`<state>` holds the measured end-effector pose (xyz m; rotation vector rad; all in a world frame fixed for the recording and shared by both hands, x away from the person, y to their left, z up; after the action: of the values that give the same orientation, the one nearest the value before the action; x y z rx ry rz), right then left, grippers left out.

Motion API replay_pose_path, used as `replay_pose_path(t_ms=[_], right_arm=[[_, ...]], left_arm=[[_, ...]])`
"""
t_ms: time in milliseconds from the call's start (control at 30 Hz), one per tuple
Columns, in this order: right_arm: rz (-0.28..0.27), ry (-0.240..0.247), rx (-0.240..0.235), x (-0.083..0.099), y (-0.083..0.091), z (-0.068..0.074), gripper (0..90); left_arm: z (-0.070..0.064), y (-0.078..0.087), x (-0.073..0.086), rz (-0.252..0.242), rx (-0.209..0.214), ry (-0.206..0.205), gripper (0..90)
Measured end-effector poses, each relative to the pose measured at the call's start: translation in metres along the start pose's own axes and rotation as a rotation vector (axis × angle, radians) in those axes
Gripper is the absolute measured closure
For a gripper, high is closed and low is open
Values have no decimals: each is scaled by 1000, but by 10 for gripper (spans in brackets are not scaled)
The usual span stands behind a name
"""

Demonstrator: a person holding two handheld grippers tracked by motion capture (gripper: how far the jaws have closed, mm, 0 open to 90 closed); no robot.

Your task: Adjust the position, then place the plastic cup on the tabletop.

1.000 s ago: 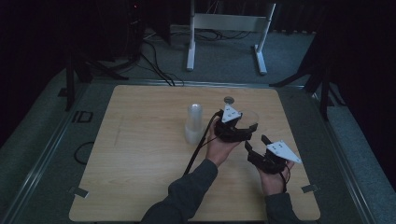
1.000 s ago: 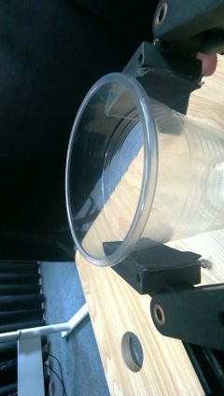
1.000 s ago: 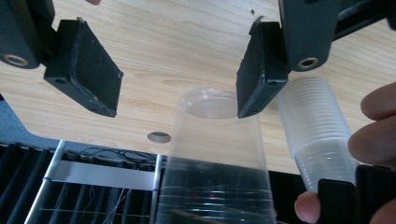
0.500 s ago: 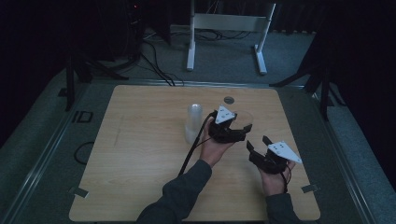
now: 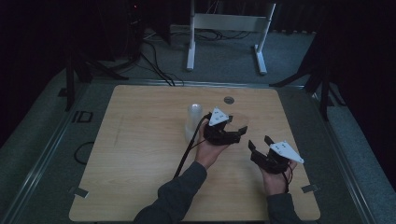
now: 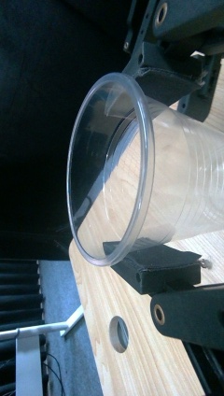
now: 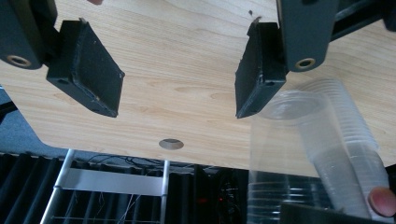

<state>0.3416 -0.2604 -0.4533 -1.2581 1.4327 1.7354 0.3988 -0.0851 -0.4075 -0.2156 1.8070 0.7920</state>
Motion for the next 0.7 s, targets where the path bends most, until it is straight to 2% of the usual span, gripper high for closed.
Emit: replay_pose_path(t_ms=[700], right_arm=[[4, -7, 4, 1, 1, -3, 319]], left_arm=[[4, 15, 10, -16, 2, -14, 296]])
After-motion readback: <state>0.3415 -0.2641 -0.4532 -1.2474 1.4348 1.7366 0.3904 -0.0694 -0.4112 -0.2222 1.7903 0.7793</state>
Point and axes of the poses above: each handheld gripper's, and its own axes: y roughly backward along the jaws, x roughly out of its underside, z roughly to its left, the point moved 4 cm from there along -y, roughly forward along the jaws, and after that the axes turned 9 degrees about z, right-handed, at the moved point
